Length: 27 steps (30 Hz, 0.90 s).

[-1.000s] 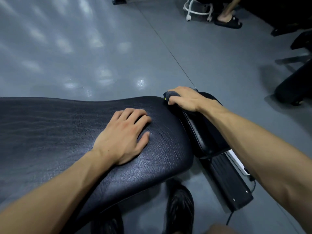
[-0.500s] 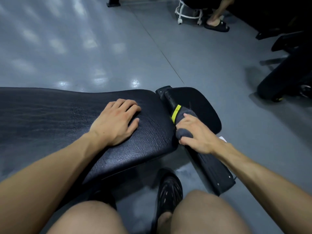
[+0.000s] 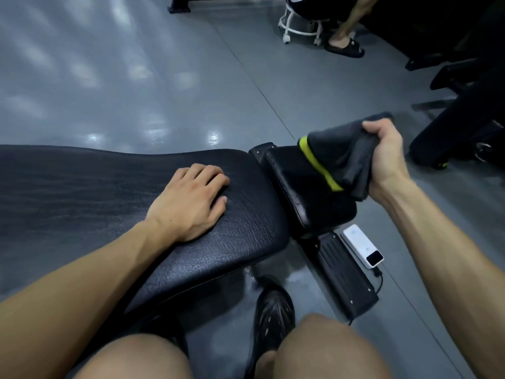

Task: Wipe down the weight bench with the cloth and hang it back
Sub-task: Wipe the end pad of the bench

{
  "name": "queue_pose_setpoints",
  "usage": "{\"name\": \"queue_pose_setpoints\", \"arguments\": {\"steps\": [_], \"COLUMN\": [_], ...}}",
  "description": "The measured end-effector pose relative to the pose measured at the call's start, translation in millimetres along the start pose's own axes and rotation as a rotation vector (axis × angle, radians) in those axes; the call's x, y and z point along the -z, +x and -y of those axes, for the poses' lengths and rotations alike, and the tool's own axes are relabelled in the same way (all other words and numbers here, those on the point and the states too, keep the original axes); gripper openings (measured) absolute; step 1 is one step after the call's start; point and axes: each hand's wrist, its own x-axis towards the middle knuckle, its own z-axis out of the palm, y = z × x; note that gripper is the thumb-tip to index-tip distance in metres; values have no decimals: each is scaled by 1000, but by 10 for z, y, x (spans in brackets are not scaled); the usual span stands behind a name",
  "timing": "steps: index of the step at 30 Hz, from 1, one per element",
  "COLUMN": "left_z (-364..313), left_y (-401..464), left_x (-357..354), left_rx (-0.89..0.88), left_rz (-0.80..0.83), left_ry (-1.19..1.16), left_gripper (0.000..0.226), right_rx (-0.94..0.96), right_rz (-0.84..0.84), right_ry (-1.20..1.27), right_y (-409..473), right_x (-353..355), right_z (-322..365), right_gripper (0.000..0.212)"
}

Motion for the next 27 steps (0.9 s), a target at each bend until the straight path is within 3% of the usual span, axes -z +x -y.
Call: {"name": "queue_pose_setpoints", "arguments": {"steps": [2,5,7,8,11,14,17,22,24,27], "left_z": [6,11,19,24,32,49,52,70,66,59], "left_y": [1,1,10,17,22,24,36,57,32,29], "left_x": [-2,-14,-29,-42,-72,-67,-76,-56,-42,-34], "left_rx": [-2,0,-1,-4,-9,-14,-16,-22,-19,-22], "left_rz": [1,8,7,3,3,-5,-20,-4,-3,-23], "left_ry": [-2,-1,7,11,29,27,3,-10,-26,-37], "left_gripper": [38,38,39,40,39,38,38,40,39,36], "right_rx": [-13,-8,219,360,460,313,163,444,443,396], "right_rz": [165,411,556,545,485,533,688,905,887,721], "right_ry": [-103,-456,-810,-904,-919,-1113,-1132,-1176,-1133,-1094], "right_y": [-6,-191,-273,-260,6,405,554,59,28,224], "right_x": [-308,-805,-1093,-1203,-1493,-1832,-2210,-2802,-2718,-2325], "right_z": [-76,-559,-928,-1016,-981,-824,-708,-786,-753,-750], "right_gripper": [51,68,70,67,50,51,48,53,53,56]}}
